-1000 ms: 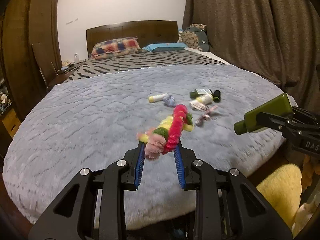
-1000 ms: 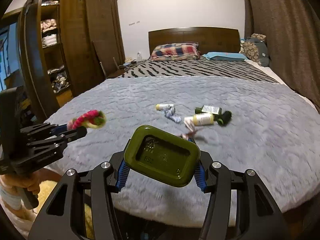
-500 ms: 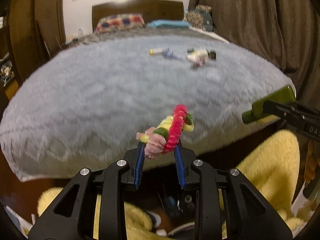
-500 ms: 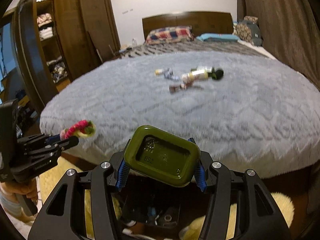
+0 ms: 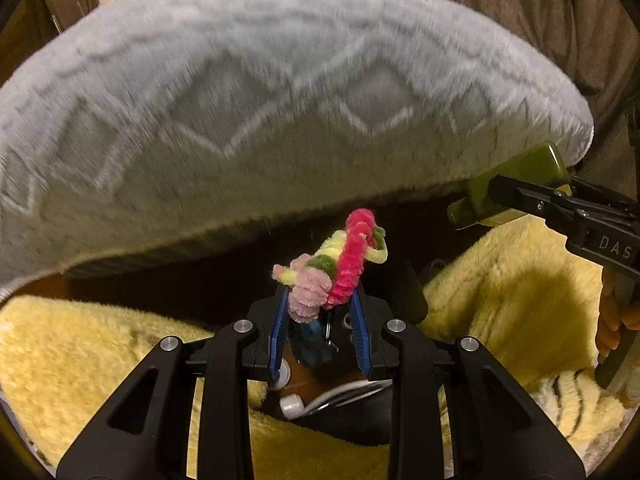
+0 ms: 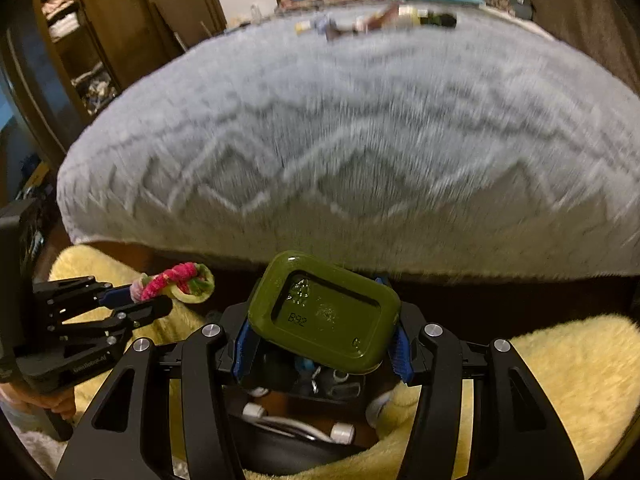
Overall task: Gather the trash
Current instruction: 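Lower the bottle and toy below the bed edge and open both tools, then grasp the pink paper wrapper with the right tool while the left tool grasps the blue-white cloth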
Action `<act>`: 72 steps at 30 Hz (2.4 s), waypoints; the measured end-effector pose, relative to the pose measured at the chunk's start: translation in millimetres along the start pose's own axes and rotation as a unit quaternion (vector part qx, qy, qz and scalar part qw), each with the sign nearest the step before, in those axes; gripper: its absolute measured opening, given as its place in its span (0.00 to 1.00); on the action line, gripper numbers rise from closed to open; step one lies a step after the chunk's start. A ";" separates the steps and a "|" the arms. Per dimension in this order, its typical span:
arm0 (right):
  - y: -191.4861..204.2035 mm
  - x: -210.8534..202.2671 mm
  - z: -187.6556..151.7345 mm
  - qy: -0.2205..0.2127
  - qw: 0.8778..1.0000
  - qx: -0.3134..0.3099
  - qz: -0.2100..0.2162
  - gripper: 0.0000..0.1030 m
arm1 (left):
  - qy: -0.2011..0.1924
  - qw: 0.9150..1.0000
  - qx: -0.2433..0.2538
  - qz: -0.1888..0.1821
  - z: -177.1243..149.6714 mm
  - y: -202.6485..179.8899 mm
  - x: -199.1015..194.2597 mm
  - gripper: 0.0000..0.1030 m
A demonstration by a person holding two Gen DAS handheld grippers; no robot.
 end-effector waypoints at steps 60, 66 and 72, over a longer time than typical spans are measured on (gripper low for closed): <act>-42.9 -0.8 204.7 -0.118 0.993 0.016 -0.022 0.87 | -0.134 0.989 0.017 0.060 178.3 29.6 -36.5 0.89; -41.5 42.6 231.9 -0.092 0.995 0.011 -0.031 0.68 | -0.135 0.989 0.013 0.057 212.9 37.8 -20.6 0.89; -49.8 42.8 236.5 -0.108 0.993 -0.003 -0.038 0.16 | -0.133 0.990 0.013 0.054 251.9 38.1 -1.7 0.89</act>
Point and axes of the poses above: each gripper's, at about its wrist camera, not at the fingertips, and x roughly the way its jaws point, y to its left, z to its top, the point moved 5 cm from there along x, roughly the way its jaws point
